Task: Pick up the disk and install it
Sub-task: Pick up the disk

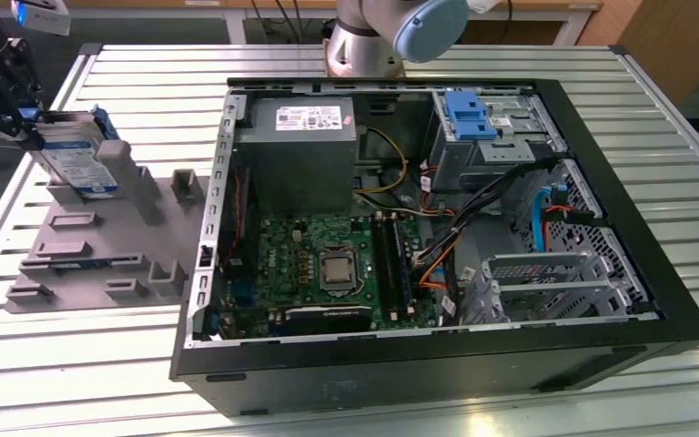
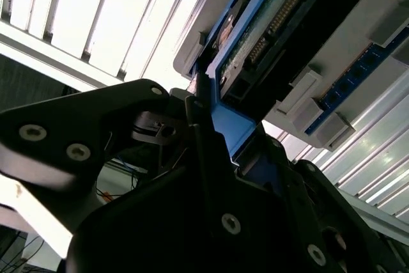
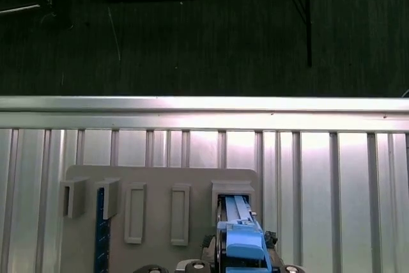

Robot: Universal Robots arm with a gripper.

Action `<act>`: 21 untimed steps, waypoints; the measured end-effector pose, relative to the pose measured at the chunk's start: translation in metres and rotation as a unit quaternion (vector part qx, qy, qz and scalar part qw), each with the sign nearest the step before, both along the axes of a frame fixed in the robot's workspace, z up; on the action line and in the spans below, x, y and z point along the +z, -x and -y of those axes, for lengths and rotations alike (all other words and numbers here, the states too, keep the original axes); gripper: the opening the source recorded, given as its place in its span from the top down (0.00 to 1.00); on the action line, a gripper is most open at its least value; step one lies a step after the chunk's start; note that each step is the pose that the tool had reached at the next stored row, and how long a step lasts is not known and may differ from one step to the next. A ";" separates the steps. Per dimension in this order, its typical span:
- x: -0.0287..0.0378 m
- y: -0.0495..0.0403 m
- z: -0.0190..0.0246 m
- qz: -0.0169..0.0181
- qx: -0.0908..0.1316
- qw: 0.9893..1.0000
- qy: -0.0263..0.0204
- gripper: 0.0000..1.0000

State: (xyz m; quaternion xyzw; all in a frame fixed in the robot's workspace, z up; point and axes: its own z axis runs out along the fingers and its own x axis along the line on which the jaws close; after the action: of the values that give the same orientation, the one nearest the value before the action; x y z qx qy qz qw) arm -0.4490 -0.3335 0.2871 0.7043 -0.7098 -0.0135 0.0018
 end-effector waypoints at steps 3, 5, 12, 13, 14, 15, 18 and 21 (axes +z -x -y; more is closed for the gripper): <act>-0.0002 0.0000 0.0000 0.000 0.000 1.000 0.000 0.62; -0.0001 0.0000 0.0000 0.000 0.000 1.000 0.000 0.55; 0.0000 0.0000 0.0000 0.000 0.001 1.000 0.000 0.56; 0.0000 0.0000 0.0000 0.000 0.001 1.000 0.000 0.63; 0.0000 0.0000 0.0000 0.000 0.001 1.000 0.000 0.64; 0.0000 0.0000 0.0000 0.000 0.001 1.000 0.000 0.64; 0.0000 0.0000 0.0000 0.000 0.001 1.000 0.000 0.64; 0.0014 0.0000 0.0000 0.000 0.001 1.000 0.000 0.64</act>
State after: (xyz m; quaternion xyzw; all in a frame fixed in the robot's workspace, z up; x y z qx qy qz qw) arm -0.4490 -0.3335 0.2884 0.7049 -0.7092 -0.0135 0.0019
